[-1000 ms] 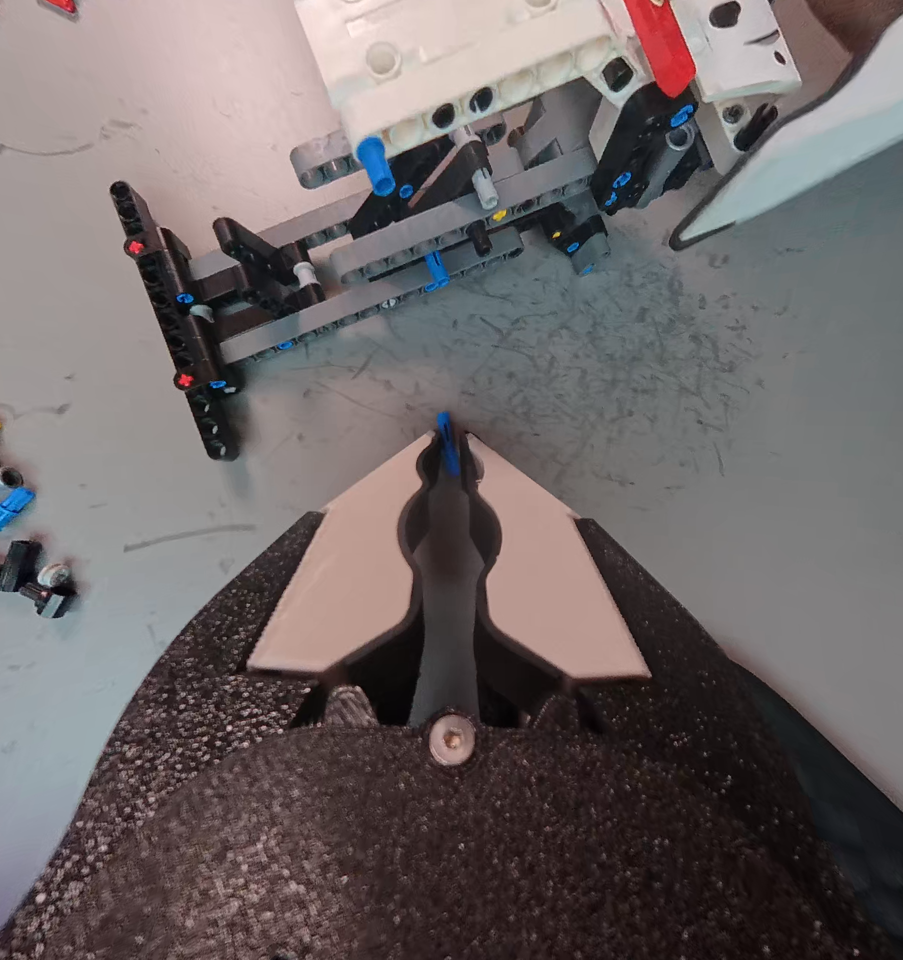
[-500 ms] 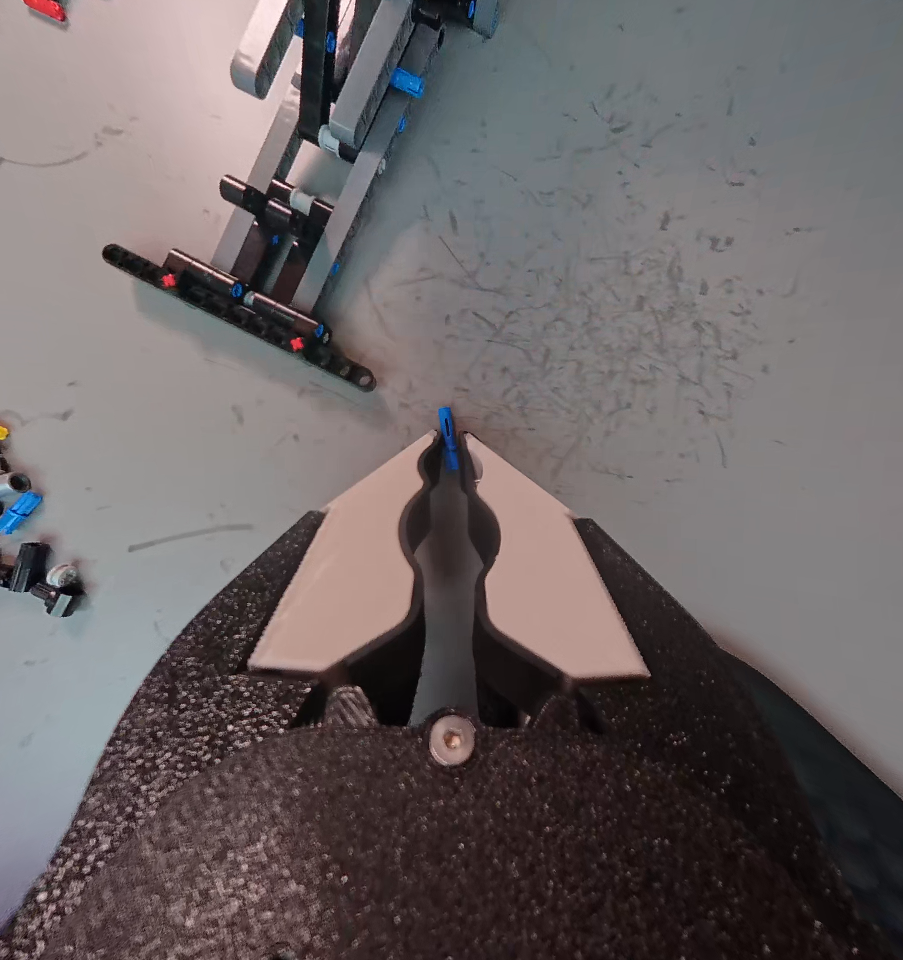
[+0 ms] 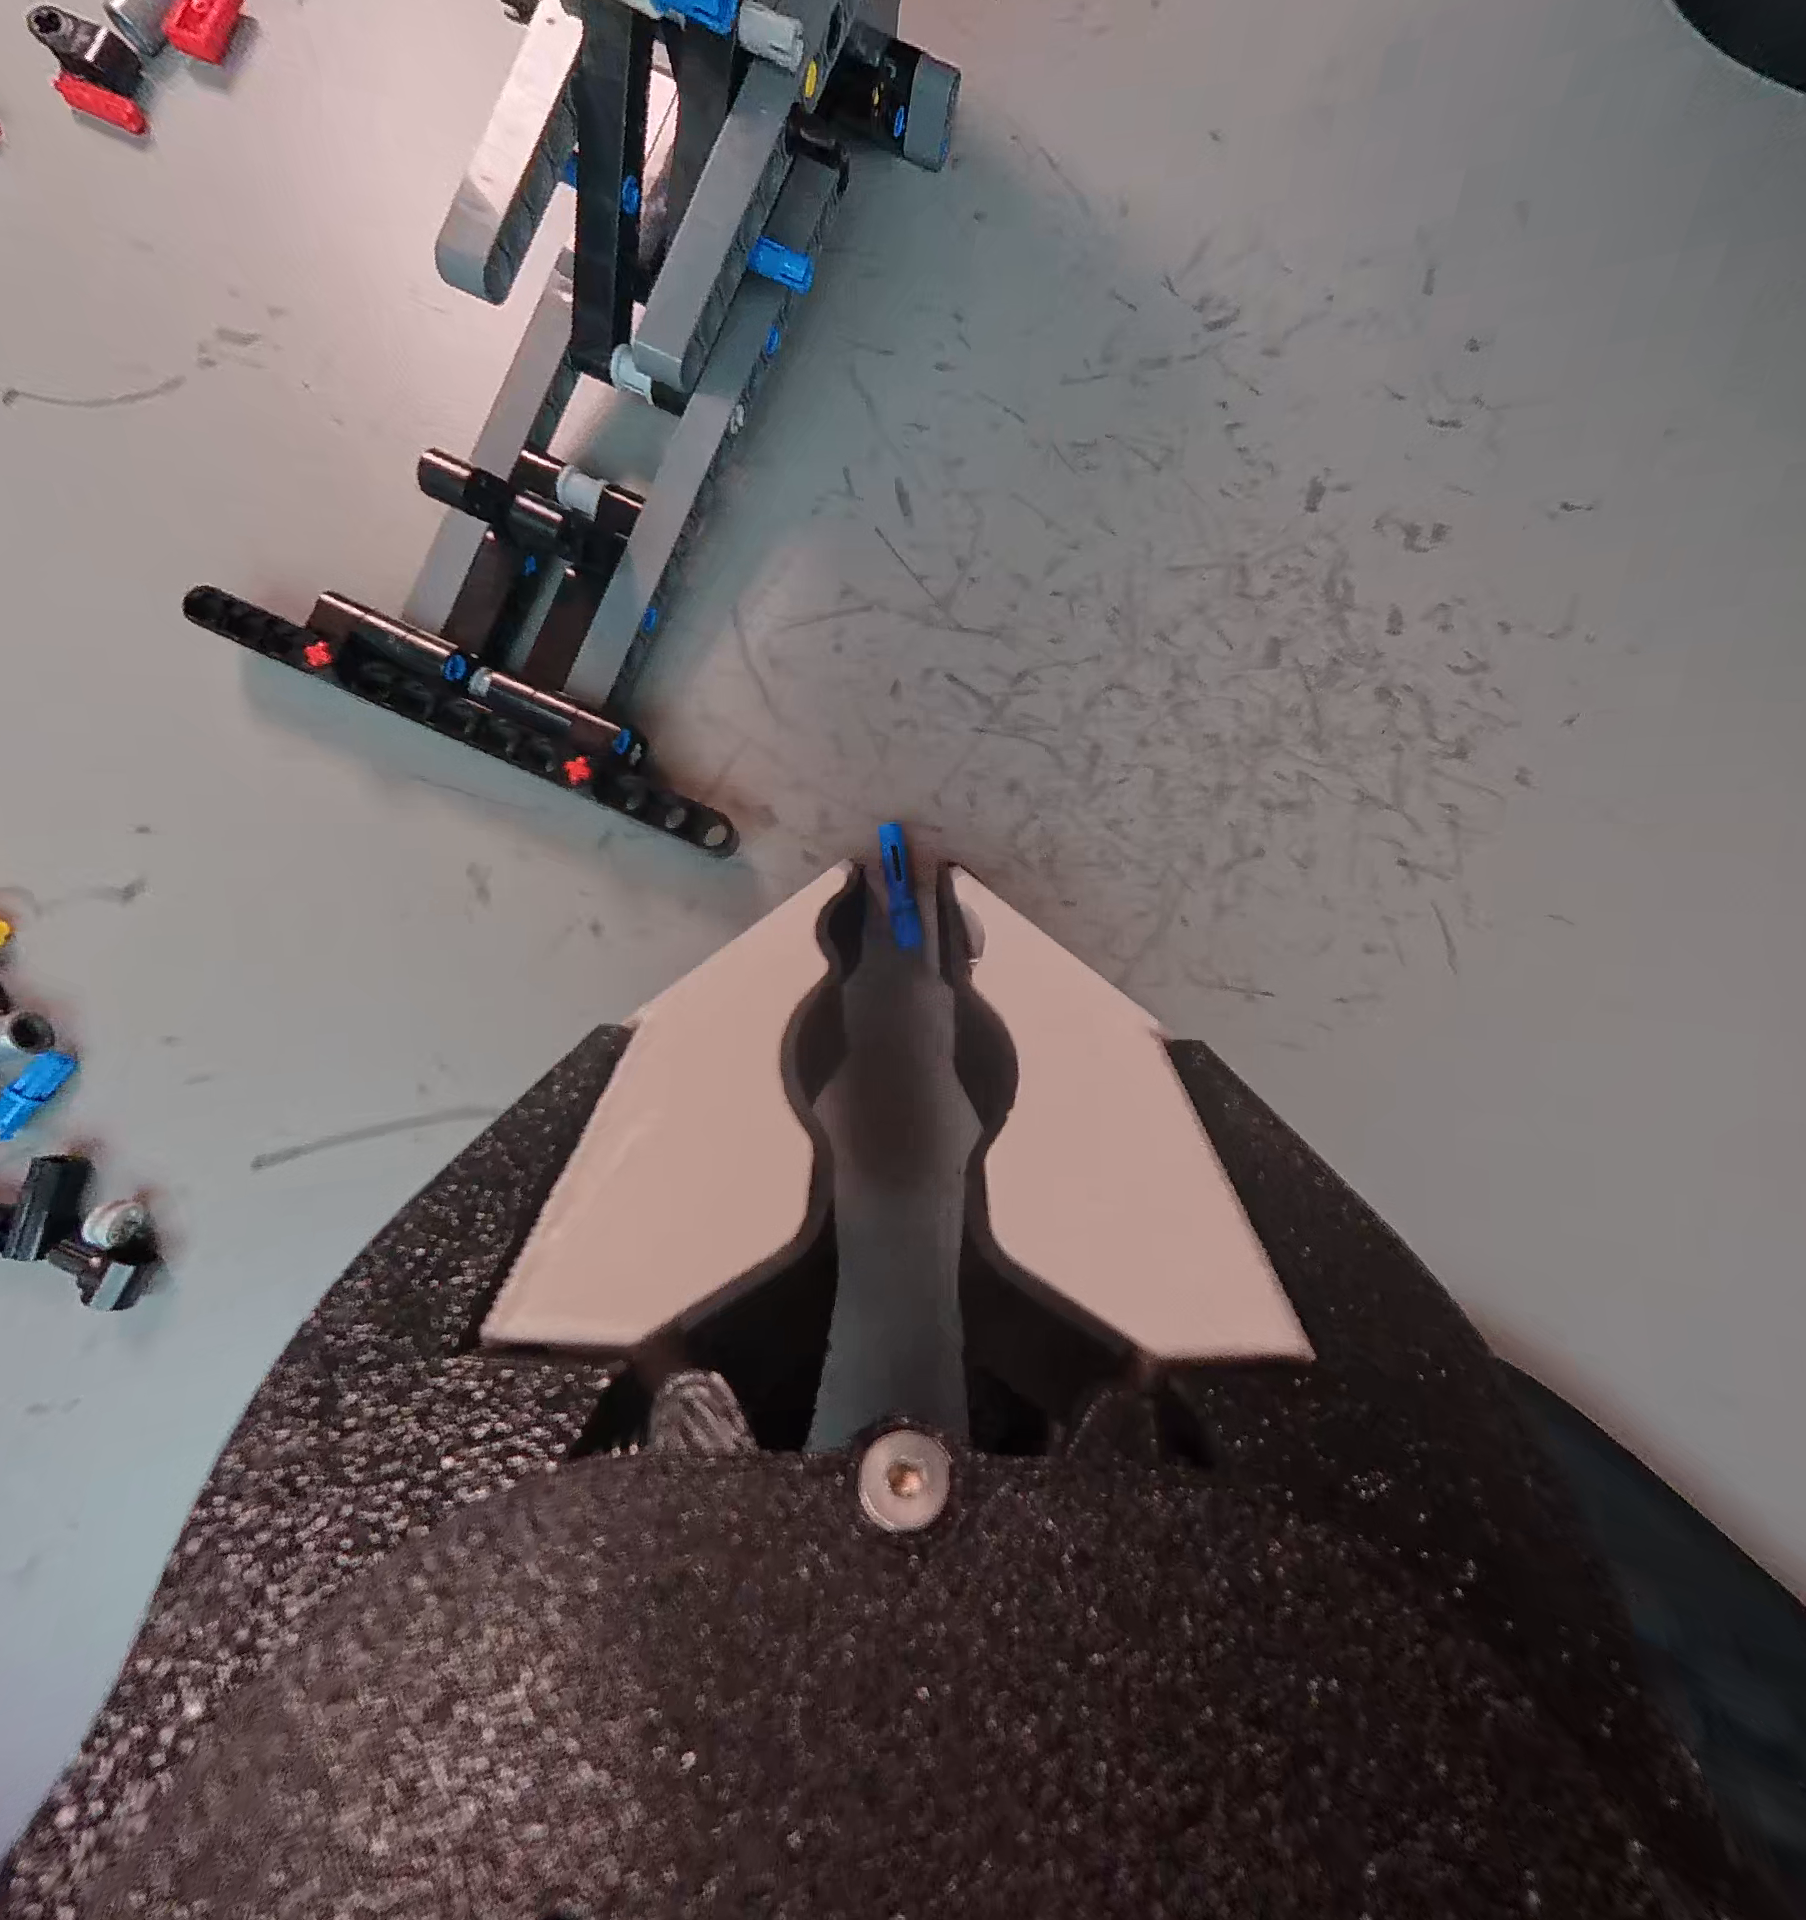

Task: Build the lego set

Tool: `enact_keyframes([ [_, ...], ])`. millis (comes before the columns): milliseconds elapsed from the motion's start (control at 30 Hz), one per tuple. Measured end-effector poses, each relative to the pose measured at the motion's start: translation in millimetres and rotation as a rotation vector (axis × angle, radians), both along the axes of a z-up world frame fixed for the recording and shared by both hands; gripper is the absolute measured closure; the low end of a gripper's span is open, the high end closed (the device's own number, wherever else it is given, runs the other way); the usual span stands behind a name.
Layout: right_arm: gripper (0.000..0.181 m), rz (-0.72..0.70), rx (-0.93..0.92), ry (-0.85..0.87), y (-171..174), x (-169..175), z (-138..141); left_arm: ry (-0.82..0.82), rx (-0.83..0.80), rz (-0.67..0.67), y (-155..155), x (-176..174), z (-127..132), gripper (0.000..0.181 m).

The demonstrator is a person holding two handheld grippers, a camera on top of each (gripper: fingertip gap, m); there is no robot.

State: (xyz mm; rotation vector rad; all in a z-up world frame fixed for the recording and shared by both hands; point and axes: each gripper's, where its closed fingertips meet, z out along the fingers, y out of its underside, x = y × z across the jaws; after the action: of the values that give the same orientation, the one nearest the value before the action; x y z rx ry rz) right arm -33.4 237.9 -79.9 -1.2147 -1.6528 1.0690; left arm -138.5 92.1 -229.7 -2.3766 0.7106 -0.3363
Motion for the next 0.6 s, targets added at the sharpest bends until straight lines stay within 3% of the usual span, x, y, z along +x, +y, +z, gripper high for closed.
enact_keyframes([
  [100, 0.101, -0.109, -0.049, 0.139, -7.6, 16.3, 15.2, -0.016, 0.019, 0.008, 2.0, -1.0, 2.0, 0.159],
  [267, 0.102, -0.327, -0.079, 0.277, 1.5, 32.5, 9.5, -0.123, 0.138, 0.067, 6.6, -5.7, 28.4, 0.147],
  [467, 0.106, -0.476, -0.118, 0.386, 20.1, 30.9, -3.5, -0.225, 0.397, 0.244, 14.3, -36.1, 75.2, 0.129],
  [600, 0.113, -0.519, -0.084, 0.408, 22.8, 34.4, -9.8, -0.302, 0.574, 0.385, 11.5, -63.6, 99.8, 0.126],
])
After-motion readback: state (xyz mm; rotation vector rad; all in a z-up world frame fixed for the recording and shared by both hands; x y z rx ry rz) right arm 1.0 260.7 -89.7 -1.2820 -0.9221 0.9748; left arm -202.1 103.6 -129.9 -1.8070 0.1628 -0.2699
